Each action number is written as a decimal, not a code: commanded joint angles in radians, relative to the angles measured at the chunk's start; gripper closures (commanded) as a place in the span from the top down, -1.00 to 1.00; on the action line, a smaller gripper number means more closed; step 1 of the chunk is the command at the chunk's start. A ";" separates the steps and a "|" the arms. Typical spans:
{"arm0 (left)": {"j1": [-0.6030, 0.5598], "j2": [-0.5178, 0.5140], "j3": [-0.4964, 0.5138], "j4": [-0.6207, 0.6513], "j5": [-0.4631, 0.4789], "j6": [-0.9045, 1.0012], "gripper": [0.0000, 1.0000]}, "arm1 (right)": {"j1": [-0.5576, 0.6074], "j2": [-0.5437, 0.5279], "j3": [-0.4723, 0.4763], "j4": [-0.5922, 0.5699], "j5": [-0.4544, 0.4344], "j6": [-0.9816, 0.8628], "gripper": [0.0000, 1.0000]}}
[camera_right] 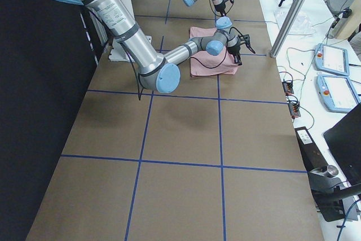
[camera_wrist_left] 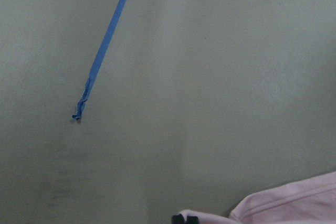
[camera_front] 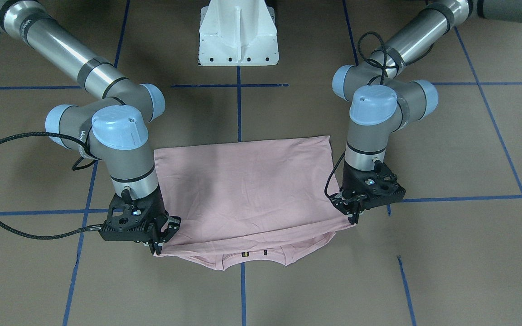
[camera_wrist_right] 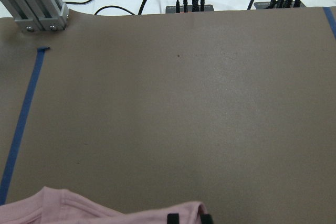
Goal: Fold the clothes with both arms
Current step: 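Lift the hem and fold it over toward the collar with both grippers, then release the hem and move the right gripper to the folded shirt's side edge, then grasp the shirt edge with the right gripper and drag it toward the robot, then lower both grippers onto the folded shirt's edges nearest the robot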
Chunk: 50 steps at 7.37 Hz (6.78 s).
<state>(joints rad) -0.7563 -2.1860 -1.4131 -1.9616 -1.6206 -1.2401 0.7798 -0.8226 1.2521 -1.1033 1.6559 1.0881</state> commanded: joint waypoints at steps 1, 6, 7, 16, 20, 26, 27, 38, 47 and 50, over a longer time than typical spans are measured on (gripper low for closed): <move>-0.001 -0.001 -0.007 -0.002 -0.002 0.004 1.00 | -0.004 -0.010 0.001 0.005 0.053 -0.004 1.00; -0.031 0.015 -0.146 0.041 -0.111 -0.004 1.00 | -0.065 -0.206 0.394 -0.236 0.180 0.108 1.00; -0.031 0.015 -0.203 0.103 -0.111 -0.007 1.00 | -0.101 -0.243 0.465 -0.268 0.183 0.198 1.00; -0.021 0.014 -0.279 0.148 -0.113 -0.076 1.00 | -0.228 -0.345 0.435 -0.256 0.166 0.207 0.79; -0.021 0.015 -0.279 0.148 -0.111 -0.076 1.00 | -0.226 -0.346 0.446 -0.256 0.171 0.207 -1.00; -0.020 0.014 -0.300 0.153 -0.111 -0.090 1.00 | -0.319 -0.611 0.773 -0.271 0.186 0.211 -1.00; -0.018 0.014 -0.309 0.153 -0.110 -0.093 1.00 | -0.402 -0.685 0.852 -0.276 0.194 0.226 -1.00; 0.364 0.101 -0.397 0.286 -0.041 -0.626 0.86 | -0.407 -0.633 1.012 -0.280 0.147 0.437 1.00; 0.427 0.123 -0.382 0.297 0.019 -0.697 -0.71 | -0.363 -0.615 1.017 -0.279 0.147 0.431 1.00; 0.425 0.121 -0.382 0.297 0.044 -0.685 -1.00 | -0.363 -0.615 1.012 -0.279 0.145 0.431 1.00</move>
<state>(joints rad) -0.3301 -2.0646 -1.7938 -1.6644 -1.5810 -1.9319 0.4173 -1.4373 2.2661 -1.3821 1.8021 1.5182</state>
